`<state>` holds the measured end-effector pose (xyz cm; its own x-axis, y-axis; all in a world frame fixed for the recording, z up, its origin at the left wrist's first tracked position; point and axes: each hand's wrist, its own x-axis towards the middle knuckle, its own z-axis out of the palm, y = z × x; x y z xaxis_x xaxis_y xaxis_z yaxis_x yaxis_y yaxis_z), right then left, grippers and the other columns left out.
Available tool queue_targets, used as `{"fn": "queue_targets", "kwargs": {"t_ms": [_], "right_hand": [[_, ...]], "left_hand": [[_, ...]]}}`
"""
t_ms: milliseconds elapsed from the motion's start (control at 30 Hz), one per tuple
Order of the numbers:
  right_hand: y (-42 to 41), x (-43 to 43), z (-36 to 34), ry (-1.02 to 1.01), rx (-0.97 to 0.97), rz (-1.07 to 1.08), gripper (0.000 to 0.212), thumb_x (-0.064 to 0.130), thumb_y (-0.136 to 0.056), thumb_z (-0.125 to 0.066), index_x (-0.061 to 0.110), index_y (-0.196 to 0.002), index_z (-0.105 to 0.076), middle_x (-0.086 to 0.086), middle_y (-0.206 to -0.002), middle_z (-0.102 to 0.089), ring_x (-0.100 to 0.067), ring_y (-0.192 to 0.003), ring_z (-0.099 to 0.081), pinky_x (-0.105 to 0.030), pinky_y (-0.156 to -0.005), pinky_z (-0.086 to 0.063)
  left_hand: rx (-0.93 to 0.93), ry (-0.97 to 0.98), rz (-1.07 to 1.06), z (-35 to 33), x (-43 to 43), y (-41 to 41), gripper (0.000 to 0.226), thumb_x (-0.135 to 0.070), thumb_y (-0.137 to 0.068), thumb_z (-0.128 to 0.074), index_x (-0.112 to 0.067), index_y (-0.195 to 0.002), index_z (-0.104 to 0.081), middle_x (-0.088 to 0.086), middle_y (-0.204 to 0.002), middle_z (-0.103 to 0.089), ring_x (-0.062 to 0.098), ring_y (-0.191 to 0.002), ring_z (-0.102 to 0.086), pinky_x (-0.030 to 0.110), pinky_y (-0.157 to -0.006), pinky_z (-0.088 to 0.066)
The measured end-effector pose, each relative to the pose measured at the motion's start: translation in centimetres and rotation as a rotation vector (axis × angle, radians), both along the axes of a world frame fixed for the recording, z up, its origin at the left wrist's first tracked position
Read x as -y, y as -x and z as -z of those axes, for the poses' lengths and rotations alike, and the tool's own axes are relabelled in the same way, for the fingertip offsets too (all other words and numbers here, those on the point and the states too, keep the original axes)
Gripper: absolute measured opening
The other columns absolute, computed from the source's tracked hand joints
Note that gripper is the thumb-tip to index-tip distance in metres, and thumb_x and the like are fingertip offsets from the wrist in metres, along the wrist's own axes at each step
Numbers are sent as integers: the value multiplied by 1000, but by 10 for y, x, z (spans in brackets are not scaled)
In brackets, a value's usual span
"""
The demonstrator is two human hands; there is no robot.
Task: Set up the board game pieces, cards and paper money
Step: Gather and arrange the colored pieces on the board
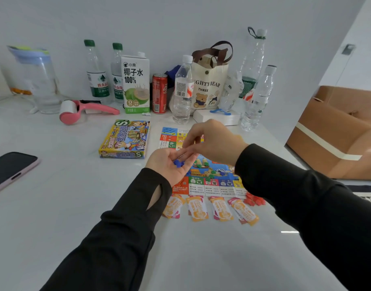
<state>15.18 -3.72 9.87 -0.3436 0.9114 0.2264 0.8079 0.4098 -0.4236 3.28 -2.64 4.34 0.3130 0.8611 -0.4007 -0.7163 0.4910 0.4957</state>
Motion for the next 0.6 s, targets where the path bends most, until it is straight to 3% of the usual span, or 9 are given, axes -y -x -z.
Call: {"fn": "queue_targets", "kwargs": {"t_ms": [67,133,233,300,600], "right_hand": [[-6,-4,2,-29,6,62,9,10,-83,-65,16,-86,-71,14,-74,-56,2,-66,-49,-2,-57,-37],[-21,-10,4,-19,70,158,11,11,-85,-63,15,-91,-71,12,-76,-56,1,-67,-49,-6,-64,-37],[-45,-16,12,152,427,226,14,15,-85,-63,15,-97,-71,1,-95,-66,-10,-82,-55,-23,-82,-45],[-54,-17,21,262,585,222,18,20,-83,-66,13,-100,-70,-2,-107,-66,-16,-96,-58,-26,-89,-43],[-53,-27,40,336,641,311,33,28,-80,-71,6,-104,-69,-8,-115,-64,-25,-109,-57,-35,-97,-45]], "left_hand": [[46,29,-1,2,-1,1,28,0,-97,-32,11,-118,-45,26,-105,-60,37,-101,-58,45,-78,-50],[79,50,25,3,-1,3,29,-4,-98,-31,13,-107,-53,28,-102,-60,38,-109,-57,45,-81,-50],[95,61,28,5,-1,2,33,-8,-100,-29,13,-95,-54,28,-95,-60,39,-110,-56,45,-80,-49],[102,63,18,7,-1,1,34,-8,-100,-28,13,-95,-54,27,-94,-60,39,-109,-56,46,-80,-49],[124,31,-19,12,-6,10,29,-3,-97,-29,11,-103,-54,27,-101,-60,38,-104,-57,44,-88,-48]]}}
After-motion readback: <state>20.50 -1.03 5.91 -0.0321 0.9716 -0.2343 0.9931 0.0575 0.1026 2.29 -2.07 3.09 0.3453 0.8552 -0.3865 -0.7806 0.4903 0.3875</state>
